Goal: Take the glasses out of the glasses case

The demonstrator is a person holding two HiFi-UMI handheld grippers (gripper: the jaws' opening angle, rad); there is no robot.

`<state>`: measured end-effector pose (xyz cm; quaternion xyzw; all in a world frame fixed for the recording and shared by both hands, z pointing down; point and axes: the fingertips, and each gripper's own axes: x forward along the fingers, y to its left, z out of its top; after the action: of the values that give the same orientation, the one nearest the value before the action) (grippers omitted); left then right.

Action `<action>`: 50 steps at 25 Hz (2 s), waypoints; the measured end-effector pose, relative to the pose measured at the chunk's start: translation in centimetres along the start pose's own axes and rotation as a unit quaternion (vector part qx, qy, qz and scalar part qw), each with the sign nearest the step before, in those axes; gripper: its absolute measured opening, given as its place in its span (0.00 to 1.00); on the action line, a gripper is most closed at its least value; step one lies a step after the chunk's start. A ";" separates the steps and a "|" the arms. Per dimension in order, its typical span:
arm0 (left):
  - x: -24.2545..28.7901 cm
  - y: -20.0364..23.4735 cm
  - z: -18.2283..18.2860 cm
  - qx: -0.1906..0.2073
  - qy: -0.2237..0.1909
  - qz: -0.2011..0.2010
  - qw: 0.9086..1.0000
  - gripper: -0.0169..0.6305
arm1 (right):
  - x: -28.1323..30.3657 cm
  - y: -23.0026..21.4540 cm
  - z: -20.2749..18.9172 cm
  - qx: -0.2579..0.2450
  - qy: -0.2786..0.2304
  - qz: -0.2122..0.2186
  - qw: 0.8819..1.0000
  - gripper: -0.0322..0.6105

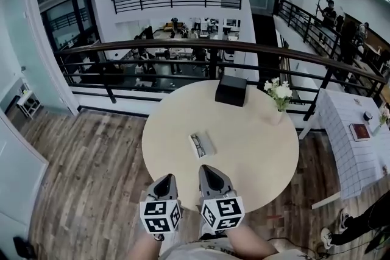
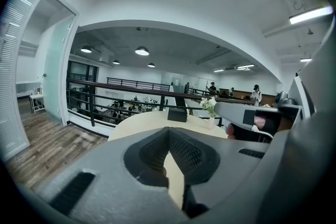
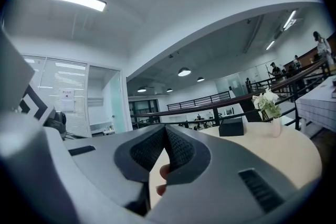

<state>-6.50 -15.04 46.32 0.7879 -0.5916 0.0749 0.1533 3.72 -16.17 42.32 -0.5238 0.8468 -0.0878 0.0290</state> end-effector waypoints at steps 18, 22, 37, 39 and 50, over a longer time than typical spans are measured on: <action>10.7 2.9 -1.1 -0.012 0.075 0.025 0.997 0.04 | 11.1 -7.1 -6.7 -0.013 0.132 0.006 0.991 0.07; 12.7 5.7 -0.2 -0.018 0.093 -0.006 0.995 0.04 | 14.4 -6.4 -8.0 -0.017 0.163 -0.023 0.986 0.07; 21.1 8.3 -4.3 -0.049 0.141 -0.102 0.984 0.04 | 22.3 -15.4 -22.9 -0.109 0.358 -0.112 0.921 0.17; 21.8 8.9 -4.6 -0.050 0.147 -0.106 0.982 0.04 | 22.7 -16.3 -24.1 -0.119 0.382 -0.123 0.908 0.17; 25.1 11.9 -5.4 -0.062 0.170 -0.122 0.976 0.04 | 24.8 -18.0 -27.6 -0.155 0.449 -0.139 0.869 0.17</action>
<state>-10.32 -39.08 60.70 0.8187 -0.4602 0.1519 0.3079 4.54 -42.91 73.74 -0.5381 0.6892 -0.1841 -0.4490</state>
